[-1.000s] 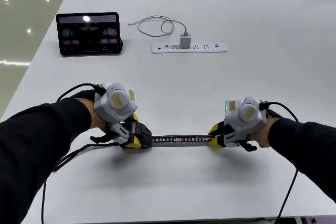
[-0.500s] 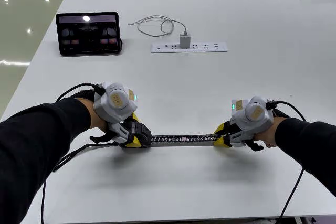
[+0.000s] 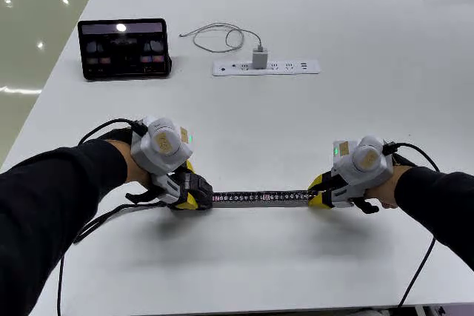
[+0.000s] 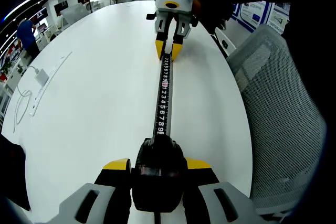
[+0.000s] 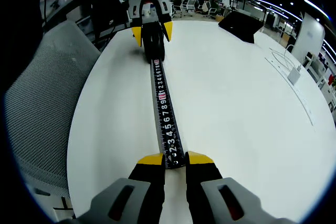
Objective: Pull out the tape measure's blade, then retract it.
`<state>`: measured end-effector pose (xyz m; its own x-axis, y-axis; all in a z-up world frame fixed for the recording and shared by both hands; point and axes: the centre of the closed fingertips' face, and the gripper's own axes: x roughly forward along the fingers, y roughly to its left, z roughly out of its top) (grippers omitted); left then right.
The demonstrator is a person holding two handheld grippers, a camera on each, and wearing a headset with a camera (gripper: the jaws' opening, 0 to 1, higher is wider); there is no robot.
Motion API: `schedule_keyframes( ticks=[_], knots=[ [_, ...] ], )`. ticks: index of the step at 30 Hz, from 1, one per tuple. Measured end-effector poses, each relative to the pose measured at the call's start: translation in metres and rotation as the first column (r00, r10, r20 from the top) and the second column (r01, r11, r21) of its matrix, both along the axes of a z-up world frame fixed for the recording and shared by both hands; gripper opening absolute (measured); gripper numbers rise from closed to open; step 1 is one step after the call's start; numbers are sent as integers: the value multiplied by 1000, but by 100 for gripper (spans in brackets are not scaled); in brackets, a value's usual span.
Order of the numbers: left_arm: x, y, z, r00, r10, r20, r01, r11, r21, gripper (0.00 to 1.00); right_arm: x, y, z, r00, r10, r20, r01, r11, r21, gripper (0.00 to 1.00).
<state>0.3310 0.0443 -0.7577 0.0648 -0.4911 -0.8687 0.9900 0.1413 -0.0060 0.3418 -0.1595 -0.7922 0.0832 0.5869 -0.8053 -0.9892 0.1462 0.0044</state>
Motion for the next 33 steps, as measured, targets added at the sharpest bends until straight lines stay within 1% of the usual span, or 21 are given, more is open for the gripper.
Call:
schedule_keyframes(
  ticks=[16,28,33],
  knots=[
    [1,1,0,1000,-2,2,2,1000,1,34,0,-12,1,1000,-14,-4,14,1000,-8,9],
    [3,2,-2,1000,-2,2,2,1000,-2,34,0,-18,1,1000,-13,-6,12,1000,-19,9],
    [3,1,-3,1000,-1,1,1,1000,-3,34,0,-20,1,1000,-22,-11,22,1000,-15,9]
  ],
)
